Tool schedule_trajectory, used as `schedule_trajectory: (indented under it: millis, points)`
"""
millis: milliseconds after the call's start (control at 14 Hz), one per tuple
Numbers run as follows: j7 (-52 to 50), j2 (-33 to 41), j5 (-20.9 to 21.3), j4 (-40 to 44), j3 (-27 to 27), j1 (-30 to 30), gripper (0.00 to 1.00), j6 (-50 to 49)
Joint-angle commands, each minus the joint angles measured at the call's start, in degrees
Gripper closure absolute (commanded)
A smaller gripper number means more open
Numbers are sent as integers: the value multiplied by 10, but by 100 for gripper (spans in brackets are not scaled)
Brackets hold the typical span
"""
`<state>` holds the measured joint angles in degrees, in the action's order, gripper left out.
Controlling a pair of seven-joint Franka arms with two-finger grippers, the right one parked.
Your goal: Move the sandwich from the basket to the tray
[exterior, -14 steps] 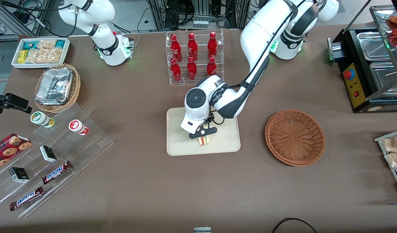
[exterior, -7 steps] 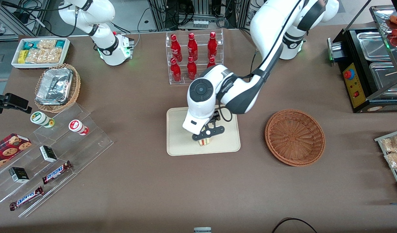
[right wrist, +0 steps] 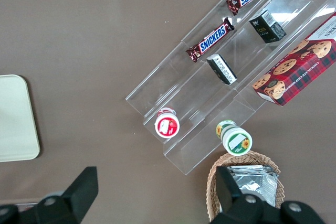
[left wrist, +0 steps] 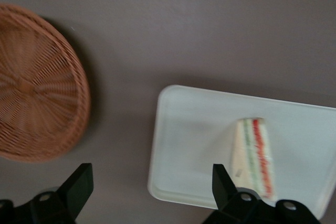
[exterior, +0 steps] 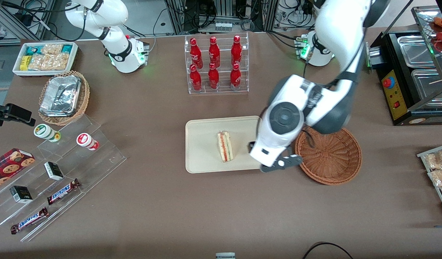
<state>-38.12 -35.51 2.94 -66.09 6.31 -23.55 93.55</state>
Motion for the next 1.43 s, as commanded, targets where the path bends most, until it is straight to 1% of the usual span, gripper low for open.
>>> schedule_trajectory:
  millis: [0, 143, 214, 357, 500, 571, 714, 857, 929, 1071, 1214, 1357]
  points:
    - [118, 89, 1, -109, 5, 69, 0, 9]
    - [215, 129, 1, -162, 4, 110, 0, 18]
    - [251, 151, 1, -194, 5, 128, 0, 38]
    - [311, 206, 0, -269, 5, 162, 0, 74]
    - [342, 255, -1, -324, 4, 180, 0, 92]
    - [346, 272, -2, -335, 4, 195, 0, 88]
    - [391, 307, -6, -349, 3, 207, 0, 76]
    - [428, 341, -22, -363, 8, 249, 0, 50]
    - [441, 351, -32, -361, 9, 254, 0, 35]
    - [454, 371, -32, -356, 9, 268, 0, 9]
    - [459, 384, -31, -329, 8, 272, 0, -38]
    - [459, 397, -28, -324, 8, 278, 0, -59]
